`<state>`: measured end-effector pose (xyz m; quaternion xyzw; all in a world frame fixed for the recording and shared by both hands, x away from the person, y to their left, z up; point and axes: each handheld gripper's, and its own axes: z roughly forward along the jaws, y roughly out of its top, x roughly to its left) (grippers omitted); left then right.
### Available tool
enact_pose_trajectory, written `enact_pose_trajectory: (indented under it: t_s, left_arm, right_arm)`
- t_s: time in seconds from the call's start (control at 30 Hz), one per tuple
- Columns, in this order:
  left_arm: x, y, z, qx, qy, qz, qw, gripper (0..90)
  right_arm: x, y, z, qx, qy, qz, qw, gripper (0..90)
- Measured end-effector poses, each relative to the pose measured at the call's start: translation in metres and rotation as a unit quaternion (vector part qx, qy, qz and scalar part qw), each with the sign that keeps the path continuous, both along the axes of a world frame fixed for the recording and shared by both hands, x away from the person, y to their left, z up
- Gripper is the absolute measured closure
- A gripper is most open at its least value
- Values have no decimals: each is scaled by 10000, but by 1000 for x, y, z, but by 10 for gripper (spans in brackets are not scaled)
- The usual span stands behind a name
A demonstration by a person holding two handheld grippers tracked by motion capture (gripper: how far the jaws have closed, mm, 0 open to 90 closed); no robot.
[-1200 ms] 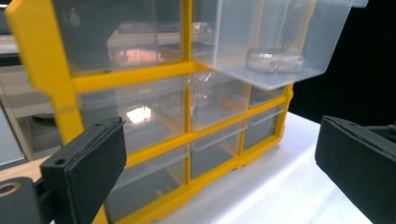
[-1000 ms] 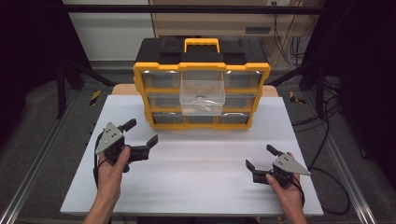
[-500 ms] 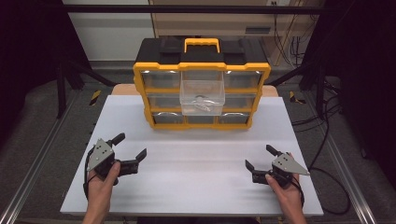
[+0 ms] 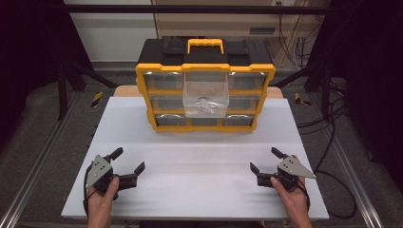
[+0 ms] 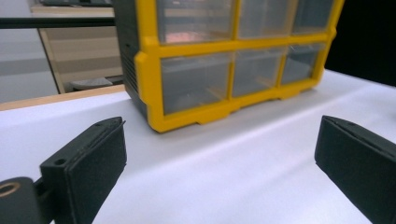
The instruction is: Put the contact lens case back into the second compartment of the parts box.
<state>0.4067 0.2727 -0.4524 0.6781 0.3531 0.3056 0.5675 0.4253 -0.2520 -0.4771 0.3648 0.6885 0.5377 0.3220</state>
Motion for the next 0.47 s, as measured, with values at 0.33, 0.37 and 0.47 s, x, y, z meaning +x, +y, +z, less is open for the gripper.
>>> enact_pose_trajectory:
  t_s: [0.33,0.37,0.47]
  left_arm:
    - [-8,-8,-9,-99,-34,116,9999,19]
    - [-9,-8,-10,-87,-29,97,9999,19]
    - [-12,-10,-11,-88,9,24,10000,18]
  right_arm:
    - [1,-7,-1,-6,68,-121,9999,26]
    - [2,-8,-2,-46,103,-141,9998,25]
    - [6,-7,-7,-138,403,-293,9987,31]
